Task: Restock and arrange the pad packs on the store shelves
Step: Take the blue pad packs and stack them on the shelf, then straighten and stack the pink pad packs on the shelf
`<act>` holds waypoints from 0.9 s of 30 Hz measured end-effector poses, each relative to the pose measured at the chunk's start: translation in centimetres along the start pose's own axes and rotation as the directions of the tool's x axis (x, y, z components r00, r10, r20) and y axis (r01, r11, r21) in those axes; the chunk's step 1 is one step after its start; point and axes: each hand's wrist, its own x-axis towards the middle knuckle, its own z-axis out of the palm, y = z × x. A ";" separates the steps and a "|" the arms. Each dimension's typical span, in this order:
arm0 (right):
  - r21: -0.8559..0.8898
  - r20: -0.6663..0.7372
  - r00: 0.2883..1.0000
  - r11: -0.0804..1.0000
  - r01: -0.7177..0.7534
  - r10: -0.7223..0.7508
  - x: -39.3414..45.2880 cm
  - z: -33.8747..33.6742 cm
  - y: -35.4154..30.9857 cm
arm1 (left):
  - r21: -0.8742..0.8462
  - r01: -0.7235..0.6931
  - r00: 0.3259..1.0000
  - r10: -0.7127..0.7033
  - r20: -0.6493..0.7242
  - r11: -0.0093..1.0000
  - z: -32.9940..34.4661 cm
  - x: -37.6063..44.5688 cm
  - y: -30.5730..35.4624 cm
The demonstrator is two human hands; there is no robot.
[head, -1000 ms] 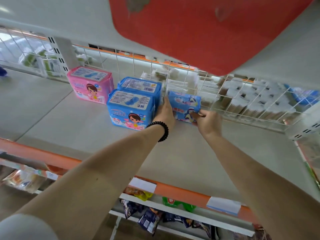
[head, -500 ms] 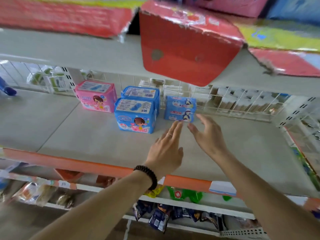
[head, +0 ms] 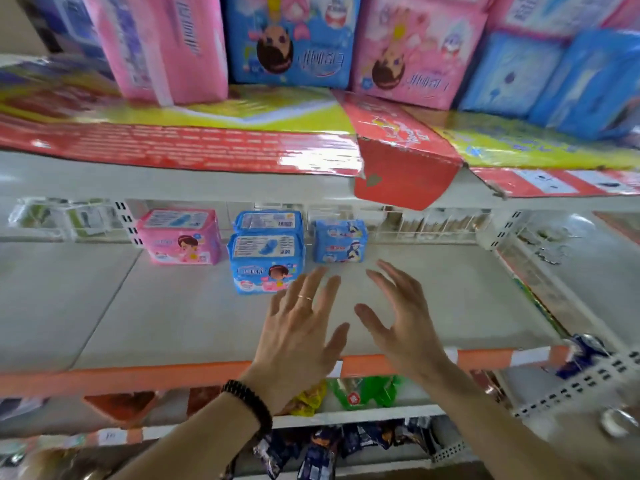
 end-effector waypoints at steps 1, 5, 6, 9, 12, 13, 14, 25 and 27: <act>0.002 -0.017 1.000 1.000 -0.004 0.004 -0.4 -0.3 -0.7 | -0.029 -0.014 1.000 0.014 0.002 0.999 -0.5 -0.3 0.1; 0.005 -0.102 0.993 0.998 -0.058 0.058 -2.2 -1.7 -2.9 | -0.132 -0.089 0.996 0.087 -0.020 0.987 -2.2 -0.9 1.0; 0.003 -0.125 0.989 0.997 -0.073 0.073 -2.8 -2.2 -3.4 | -0.156 -0.115 0.993 0.113 -0.025 0.981 -2.4 -1.1 1.4; -0.005 -0.199 0.973 0.993 -0.117 0.114 -4.5 -4.2 -4.7 | -0.228 -0.194 0.981 0.190 -0.041 0.954 -3.0 -1.3 2.7; -0.004 -0.240 0.958 0.987 -0.160 0.155 -6.2 -6.9 -5.8 | -0.294 -0.267 0.964 0.252 -0.089 0.918 -3.4 -1.2 4.8; -0.014 -0.259 0.954 0.987 -0.160 0.151 -6.6 -7.9 -6.1 | -0.322 -0.295 0.955 0.272 -0.116 0.899 -3.6 -1.2 5.7; -0.016 -0.279 0.948 0.986 -0.166 0.155 -6.9 -8.9 -6.3 | -0.343 -0.325 0.945 0.293 -0.142 0.881 -3.8 -1.2 6.7; -0.143 -0.568 0.822 0.988 -0.057 -0.035 -7.3 -19.2 -8.8 | -0.289 -0.542 0.795 0.370 -0.481 0.789 -9.5 1.5 14.5; -0.124 -0.594 0.802 0.992 -0.025 -0.054 -6.7 -20.7 -8.7 | -0.258 -0.558 0.759 0.360 -0.542 0.788 -10.8 2.2 15.3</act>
